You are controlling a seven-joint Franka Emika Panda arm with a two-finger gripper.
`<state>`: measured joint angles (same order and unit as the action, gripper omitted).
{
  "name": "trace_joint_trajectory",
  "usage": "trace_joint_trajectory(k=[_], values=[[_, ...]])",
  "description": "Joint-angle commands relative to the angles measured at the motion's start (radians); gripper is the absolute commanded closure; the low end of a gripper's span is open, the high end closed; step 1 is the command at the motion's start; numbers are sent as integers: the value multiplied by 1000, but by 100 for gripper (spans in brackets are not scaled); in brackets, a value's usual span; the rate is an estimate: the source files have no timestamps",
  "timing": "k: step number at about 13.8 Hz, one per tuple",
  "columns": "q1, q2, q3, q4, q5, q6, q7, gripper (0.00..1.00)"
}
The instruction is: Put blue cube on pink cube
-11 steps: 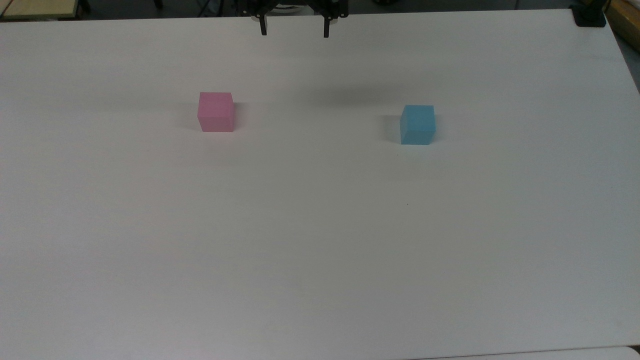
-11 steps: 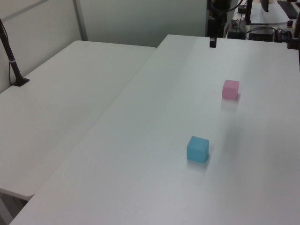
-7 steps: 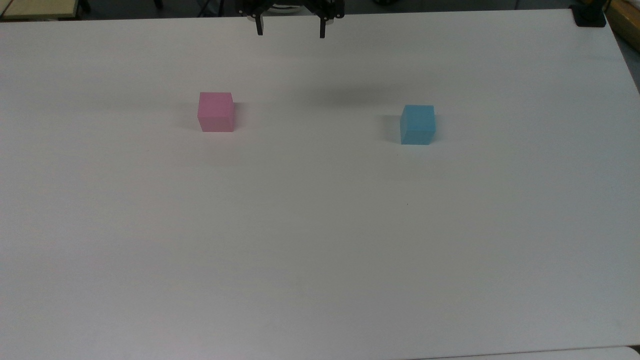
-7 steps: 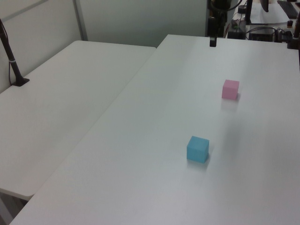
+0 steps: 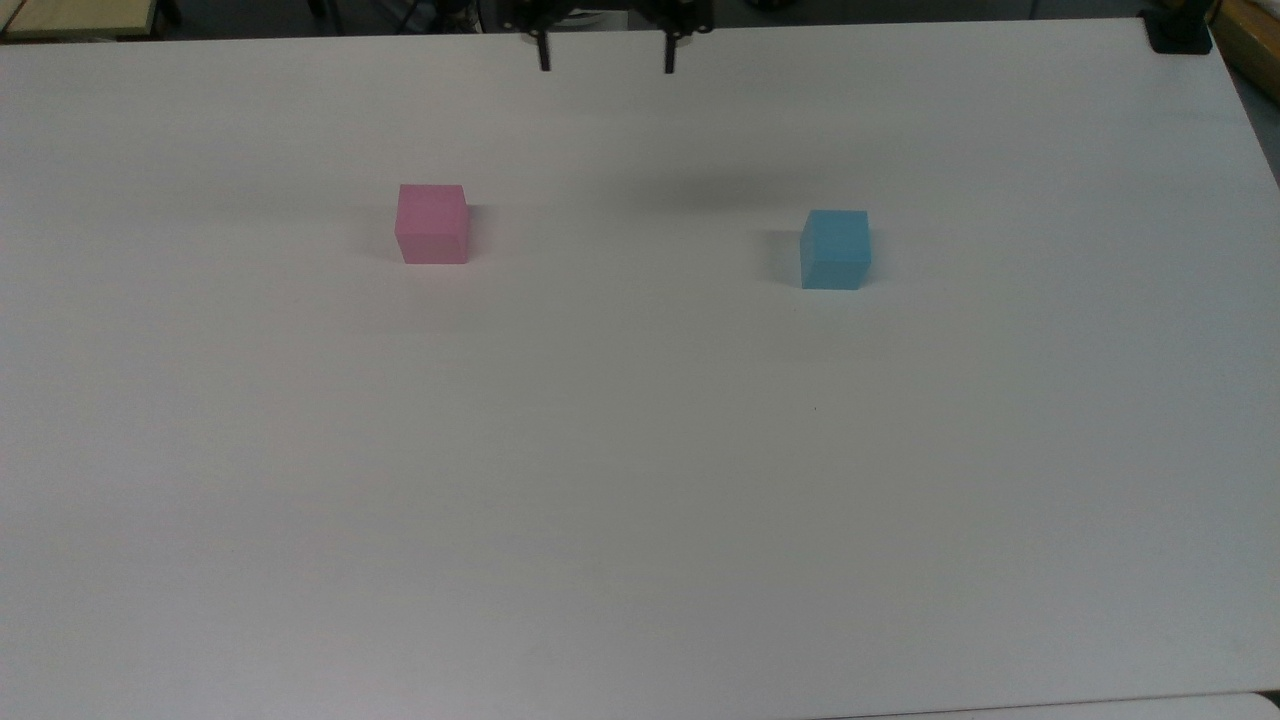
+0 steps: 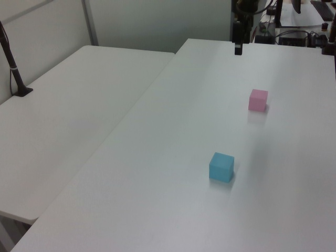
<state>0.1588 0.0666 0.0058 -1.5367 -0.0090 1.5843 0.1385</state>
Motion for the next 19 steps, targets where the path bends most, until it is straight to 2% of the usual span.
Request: trace_joint_trajectory(k=[1, 5, 10, 12, 14, 19], values=[[146, -31, 0, -71, 15, 23, 114, 0], [267, -21, 2, -79, 15, 66, 226, 0], [340, -7, 2, -79, 27, 150, 366, 0], [355, 5, 2, -130, 27, 230, 401, 0], [384, 44, 2, -184, 26, 327, 446, 0], [381, 232, 2, -192, 21, 436, 474, 0]])
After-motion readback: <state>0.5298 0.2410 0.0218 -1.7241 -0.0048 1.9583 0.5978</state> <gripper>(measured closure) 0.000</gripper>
